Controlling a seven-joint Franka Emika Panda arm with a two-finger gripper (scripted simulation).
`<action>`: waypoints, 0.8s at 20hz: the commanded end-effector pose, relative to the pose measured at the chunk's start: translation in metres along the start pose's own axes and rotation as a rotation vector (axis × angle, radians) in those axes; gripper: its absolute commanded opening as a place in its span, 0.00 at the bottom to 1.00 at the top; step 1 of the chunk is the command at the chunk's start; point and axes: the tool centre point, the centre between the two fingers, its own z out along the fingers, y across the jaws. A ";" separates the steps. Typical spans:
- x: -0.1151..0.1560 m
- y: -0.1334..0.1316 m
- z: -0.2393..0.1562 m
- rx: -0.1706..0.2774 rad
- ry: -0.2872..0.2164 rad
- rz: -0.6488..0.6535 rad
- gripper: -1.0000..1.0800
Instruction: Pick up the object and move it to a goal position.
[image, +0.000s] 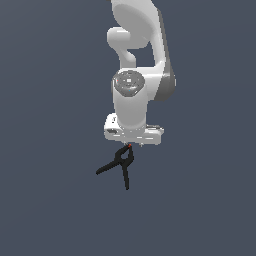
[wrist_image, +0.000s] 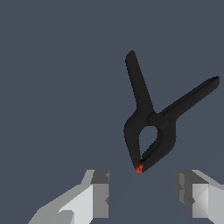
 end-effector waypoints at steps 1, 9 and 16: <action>0.011 0.010 0.005 0.006 -0.017 0.061 0.62; 0.045 0.045 0.023 0.022 -0.078 0.271 0.62; 0.068 0.076 0.041 0.031 -0.132 0.446 0.62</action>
